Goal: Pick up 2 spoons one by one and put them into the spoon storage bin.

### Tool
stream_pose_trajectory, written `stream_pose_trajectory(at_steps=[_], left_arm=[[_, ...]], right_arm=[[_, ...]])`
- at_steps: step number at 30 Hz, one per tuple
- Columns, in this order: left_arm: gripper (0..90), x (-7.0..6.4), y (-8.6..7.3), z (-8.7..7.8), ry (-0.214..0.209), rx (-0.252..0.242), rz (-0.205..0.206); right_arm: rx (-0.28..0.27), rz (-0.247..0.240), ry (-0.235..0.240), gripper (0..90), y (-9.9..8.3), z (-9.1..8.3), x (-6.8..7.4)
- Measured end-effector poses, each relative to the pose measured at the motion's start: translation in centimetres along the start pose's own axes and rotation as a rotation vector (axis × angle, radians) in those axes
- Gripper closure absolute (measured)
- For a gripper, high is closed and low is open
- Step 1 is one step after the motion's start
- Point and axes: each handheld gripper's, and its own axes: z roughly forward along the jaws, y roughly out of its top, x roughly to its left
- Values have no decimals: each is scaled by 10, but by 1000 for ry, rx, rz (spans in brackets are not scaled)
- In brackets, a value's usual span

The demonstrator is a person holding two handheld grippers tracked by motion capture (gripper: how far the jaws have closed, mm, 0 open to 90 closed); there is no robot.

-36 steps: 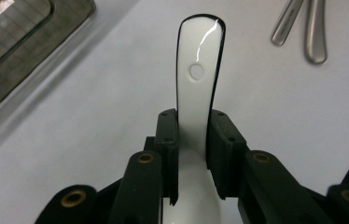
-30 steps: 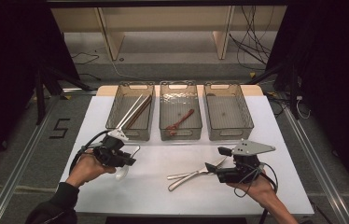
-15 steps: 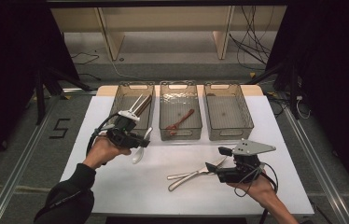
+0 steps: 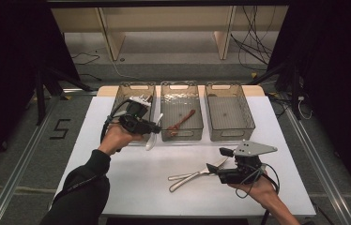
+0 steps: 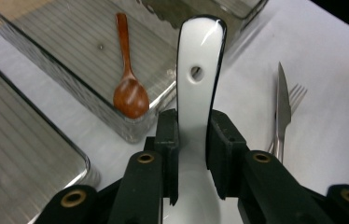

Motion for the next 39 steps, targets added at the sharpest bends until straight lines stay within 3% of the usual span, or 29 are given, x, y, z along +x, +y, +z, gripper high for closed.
stream_pose_trajectory(at_steps=[12,22,31,39], left_arm=[[747,3,42,14,37,-35,6],[748,8,68,28,65,-66,-4],[747,11,78,50,88,-43,-4],[747,23,73,66,110,-43,-51]], right_arm=[[-1,1,1,281,0,-1,-1],[0,0,4,281,0,-1,-1],[-6,0,6,280,0,-1,-2],[-5,6,10,281,-1,-1,-2]])
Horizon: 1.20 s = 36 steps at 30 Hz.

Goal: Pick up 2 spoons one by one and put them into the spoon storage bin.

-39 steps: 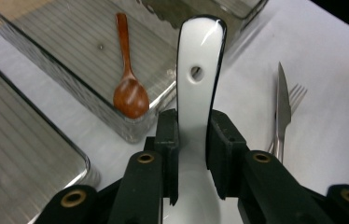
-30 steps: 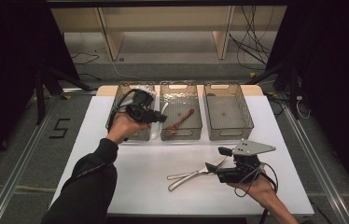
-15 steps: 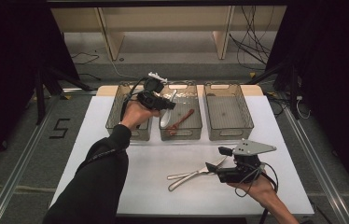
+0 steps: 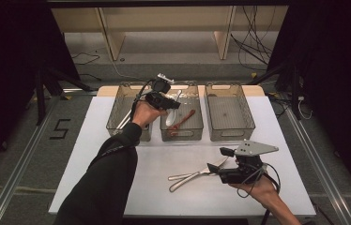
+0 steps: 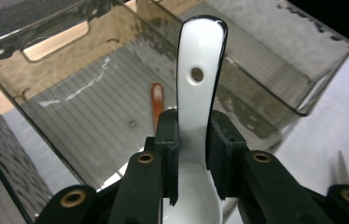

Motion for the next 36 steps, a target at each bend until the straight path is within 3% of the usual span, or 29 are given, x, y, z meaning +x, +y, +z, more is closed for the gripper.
stream_pose_trajectory(at_steps=[16,24,31,36], left_arm=[[740,9,-12,16,45,46,-39],[731,12,-20,24,47,84,-35],[577,12,-19,16,68,73,-34],[477,13,-25,6,48,69,-42]], right_arm=[[0,-3,3,280,0,0,0],[1,-4,3,280,0,0,1],[1,-3,2,280,0,0,1],[3,-2,0,280,0,0,1]])
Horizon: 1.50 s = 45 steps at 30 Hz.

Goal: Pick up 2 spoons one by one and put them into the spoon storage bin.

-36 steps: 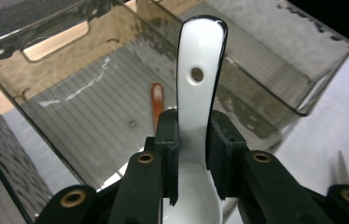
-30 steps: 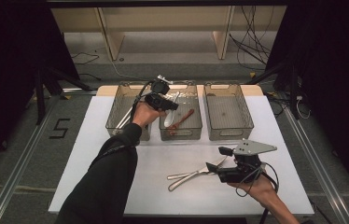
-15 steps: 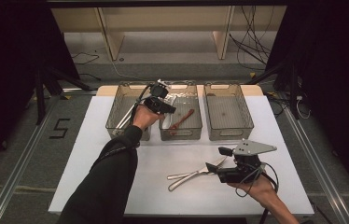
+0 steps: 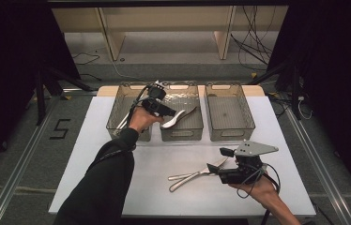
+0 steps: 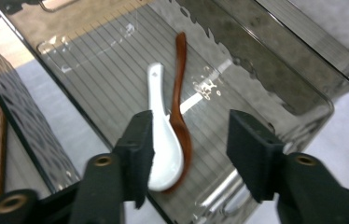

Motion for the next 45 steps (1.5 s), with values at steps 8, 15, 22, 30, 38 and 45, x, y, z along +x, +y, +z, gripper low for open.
stream_pose_trajectory(at_steps=[8,15,22,30,38,45], left_arm=[[307,-6,-21,-31,-60,-54,18],[247,-13,-44,-58,-181,-139,56],[223,-22,-65,-70,-167,-140,92],[220,-36,-88,-75,-148,-116,127],[215,-43,-117,-87,-145,-152,136],[212,-39,-135,-99,-121,-193,130]], right_arm=[[6,-2,-1,280,0,1,0],[39,-12,14,272,-1,5,1],[64,-32,20,271,0,9,3],[78,-42,26,271,0,11,3],[150,-99,54,271,2,24,4],[252,-175,74,270,6,44,4]])
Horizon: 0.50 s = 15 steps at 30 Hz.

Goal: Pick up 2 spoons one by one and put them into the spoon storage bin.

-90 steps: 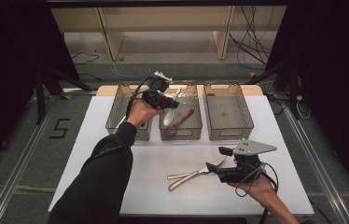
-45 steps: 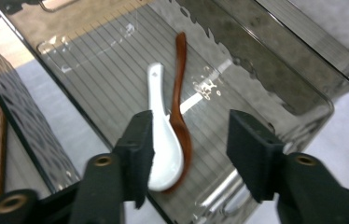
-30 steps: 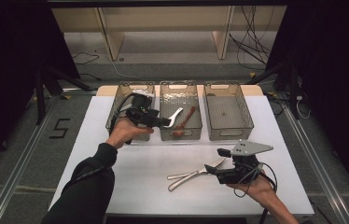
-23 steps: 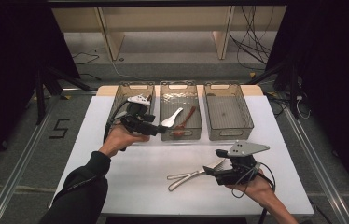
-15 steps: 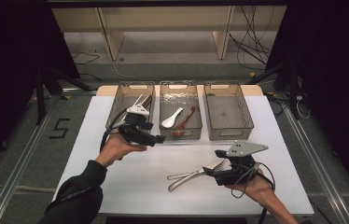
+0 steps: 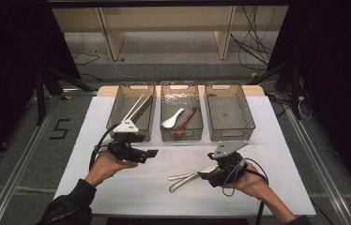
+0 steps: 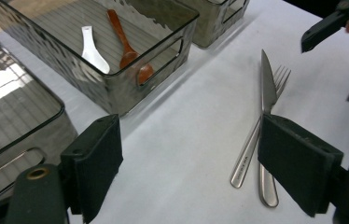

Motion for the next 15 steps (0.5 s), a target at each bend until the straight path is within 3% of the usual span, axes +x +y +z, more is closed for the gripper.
stream_pose_trajectory(at_steps=[8,15], left_arm=[[198,-1,-13,-16,33,-53,8],[190,1,-23,-24,29,-85,-37]], right_arm=[[79,-33,23,270,5,21,-7],[140,-75,47,267,10,33,-11]])
